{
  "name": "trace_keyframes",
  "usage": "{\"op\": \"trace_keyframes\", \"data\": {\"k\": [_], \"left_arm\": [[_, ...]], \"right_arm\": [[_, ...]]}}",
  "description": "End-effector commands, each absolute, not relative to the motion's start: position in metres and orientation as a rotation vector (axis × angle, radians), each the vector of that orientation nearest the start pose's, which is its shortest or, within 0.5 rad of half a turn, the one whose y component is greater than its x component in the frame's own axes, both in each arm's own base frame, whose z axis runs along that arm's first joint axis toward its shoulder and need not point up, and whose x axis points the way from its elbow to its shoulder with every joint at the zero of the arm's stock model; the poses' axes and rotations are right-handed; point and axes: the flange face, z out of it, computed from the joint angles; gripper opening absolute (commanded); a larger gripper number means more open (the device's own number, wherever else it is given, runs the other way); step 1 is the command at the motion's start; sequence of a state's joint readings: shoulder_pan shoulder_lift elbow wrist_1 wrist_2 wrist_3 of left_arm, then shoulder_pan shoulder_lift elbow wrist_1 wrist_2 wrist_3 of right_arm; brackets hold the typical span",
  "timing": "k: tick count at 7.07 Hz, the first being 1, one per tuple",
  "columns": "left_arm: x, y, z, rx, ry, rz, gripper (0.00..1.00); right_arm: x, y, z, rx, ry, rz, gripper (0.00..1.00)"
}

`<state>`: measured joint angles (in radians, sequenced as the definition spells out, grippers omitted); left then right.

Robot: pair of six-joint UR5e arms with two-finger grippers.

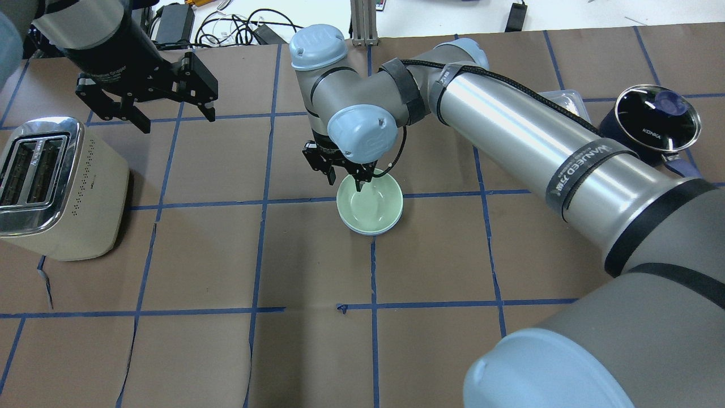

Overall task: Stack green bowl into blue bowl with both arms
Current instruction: 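Open the right gripper and lift it away from the stacked bowls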

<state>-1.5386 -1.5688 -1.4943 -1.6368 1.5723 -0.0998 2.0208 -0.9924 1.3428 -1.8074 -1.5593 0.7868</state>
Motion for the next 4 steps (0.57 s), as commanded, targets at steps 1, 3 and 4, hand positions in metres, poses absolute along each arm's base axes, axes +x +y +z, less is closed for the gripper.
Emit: {"op": "trace_keyframes", "data": {"k": [1, 3, 4], "left_arm": [[-0.117, -0.495, 0.521, -0.204, 3.128, -0.022, 1.0], [-0.117, -0.493, 0.522, -0.192, 3.127, -0.024, 1.0], [-0.116, -0.493, 0.523, -0.192, 3.124, -0.029, 1.0]], "right_arm": [[0.386, -0.582, 0.324, 0.476, 3.166, 0.022, 1.0], [0.291, -0.616, 0.372, 0.318, 3.159, -0.032, 1.0], [0.25, -0.624, 0.391, 0.207, 3.173, -0.056, 1.0]]}}
